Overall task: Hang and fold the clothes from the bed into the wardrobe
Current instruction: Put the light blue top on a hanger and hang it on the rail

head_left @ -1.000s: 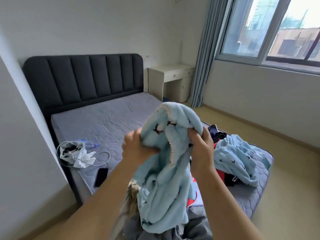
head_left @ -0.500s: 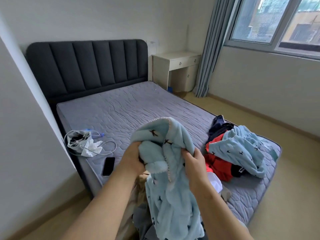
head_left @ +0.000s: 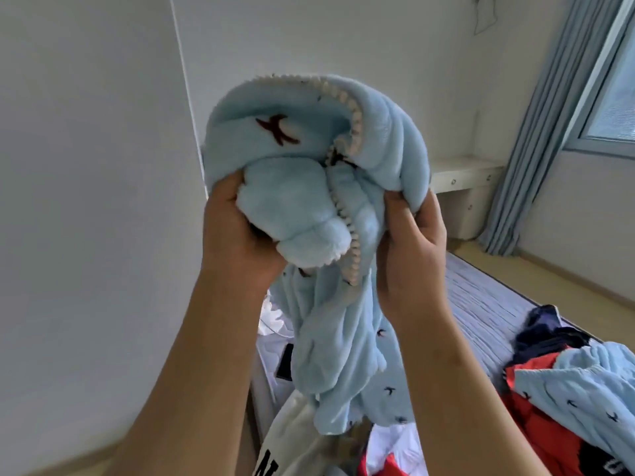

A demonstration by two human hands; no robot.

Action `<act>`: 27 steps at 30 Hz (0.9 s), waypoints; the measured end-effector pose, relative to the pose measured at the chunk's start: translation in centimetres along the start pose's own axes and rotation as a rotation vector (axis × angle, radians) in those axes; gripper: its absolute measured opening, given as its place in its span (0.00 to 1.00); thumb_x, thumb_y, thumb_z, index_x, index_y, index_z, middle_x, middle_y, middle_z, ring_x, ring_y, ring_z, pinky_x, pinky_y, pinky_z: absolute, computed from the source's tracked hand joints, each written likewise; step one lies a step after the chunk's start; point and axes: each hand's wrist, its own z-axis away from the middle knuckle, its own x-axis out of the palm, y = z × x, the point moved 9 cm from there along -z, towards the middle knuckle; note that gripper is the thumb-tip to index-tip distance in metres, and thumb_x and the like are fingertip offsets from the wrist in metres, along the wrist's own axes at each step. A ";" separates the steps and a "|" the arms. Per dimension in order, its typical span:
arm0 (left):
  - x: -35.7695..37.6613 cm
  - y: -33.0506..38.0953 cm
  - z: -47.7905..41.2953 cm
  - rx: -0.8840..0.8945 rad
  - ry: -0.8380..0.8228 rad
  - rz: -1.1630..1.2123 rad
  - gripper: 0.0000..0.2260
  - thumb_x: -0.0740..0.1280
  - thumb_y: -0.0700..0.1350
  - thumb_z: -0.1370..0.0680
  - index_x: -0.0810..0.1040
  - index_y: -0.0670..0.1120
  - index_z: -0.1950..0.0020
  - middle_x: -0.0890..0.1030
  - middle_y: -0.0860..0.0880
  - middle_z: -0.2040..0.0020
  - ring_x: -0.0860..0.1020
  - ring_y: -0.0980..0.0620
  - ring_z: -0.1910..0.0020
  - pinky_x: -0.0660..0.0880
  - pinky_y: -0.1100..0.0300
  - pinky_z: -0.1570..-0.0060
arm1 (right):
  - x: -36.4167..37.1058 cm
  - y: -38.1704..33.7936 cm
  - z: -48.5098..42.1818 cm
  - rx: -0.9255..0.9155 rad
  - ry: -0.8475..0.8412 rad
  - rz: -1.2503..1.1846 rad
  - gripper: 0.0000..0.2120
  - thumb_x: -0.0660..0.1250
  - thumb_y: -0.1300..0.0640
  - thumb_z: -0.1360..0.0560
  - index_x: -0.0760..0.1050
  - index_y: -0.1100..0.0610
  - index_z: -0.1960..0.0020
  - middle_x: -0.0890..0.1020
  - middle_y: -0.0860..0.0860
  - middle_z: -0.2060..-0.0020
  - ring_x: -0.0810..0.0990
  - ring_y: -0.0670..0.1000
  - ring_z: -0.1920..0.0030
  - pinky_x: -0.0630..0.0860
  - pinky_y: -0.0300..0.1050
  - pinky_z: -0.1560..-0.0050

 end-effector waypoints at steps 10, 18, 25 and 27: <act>-7.9 -0.4 10.0 0.015 0.443 -0.214 0.20 0.56 0.50 0.20 0.73 0.38 0.36 0.78 0.41 0.46 0.75 0.46 0.44 0.73 0.53 0.44 | -0.2 6.2 7.6 0.363 -0.100 0.200 0.09 0.63 0.60 0.23 0.77 0.49 0.56 0.77 0.40 0.68 0.75 0.39 0.65 0.73 0.32 0.64; -16.4 6.0 24.8 0.134 1.061 -0.169 0.09 0.62 0.45 0.22 0.78 0.41 0.49 0.80 0.46 0.55 0.78 0.51 0.56 0.74 0.57 0.56 | 7.3 12.2 18.2 0.671 -0.420 0.228 0.09 0.64 0.59 0.25 0.78 0.48 0.59 0.80 0.42 0.67 0.77 0.44 0.62 0.74 0.38 0.59; -18.7 10.6 34.6 0.238 1.271 -0.108 0.08 0.57 0.40 0.21 0.72 0.45 0.59 0.75 0.48 0.58 0.73 0.57 0.64 0.72 0.65 0.64 | 13.4 13.9 24.2 0.815 -0.597 0.235 0.07 0.64 0.59 0.25 0.77 0.51 0.60 0.79 0.47 0.66 0.75 0.47 0.64 0.72 0.41 0.62; -19.0 12.3 37.0 0.272 1.291 -0.094 0.06 0.59 0.40 0.22 0.75 0.42 0.52 0.77 0.47 0.47 0.77 0.52 0.56 0.72 0.62 0.56 | 16.0 14.1 25.9 0.834 -0.652 0.224 0.06 0.63 0.58 0.24 0.75 0.54 0.59 0.77 0.49 0.65 0.73 0.47 0.65 0.71 0.40 0.63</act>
